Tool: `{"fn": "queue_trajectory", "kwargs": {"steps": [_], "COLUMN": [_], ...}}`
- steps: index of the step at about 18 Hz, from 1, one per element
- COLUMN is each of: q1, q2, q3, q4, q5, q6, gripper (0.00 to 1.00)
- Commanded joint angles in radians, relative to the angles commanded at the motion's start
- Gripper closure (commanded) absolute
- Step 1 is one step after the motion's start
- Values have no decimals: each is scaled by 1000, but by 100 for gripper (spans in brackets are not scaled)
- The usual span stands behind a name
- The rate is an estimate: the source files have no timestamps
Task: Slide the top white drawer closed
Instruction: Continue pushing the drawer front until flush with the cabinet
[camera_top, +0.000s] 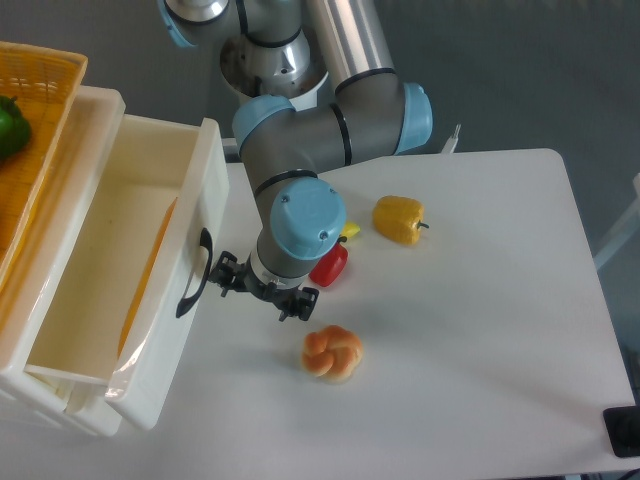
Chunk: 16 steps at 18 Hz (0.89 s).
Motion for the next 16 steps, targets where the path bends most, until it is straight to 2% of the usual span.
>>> {"fn": "queue_trajectory", "kwargs": {"steps": [16], "q1": [-63], "q2": [11], "q3": [-8], "q4": [8], "q5": [-17], "q6": [-2], "gripper": [0]}}
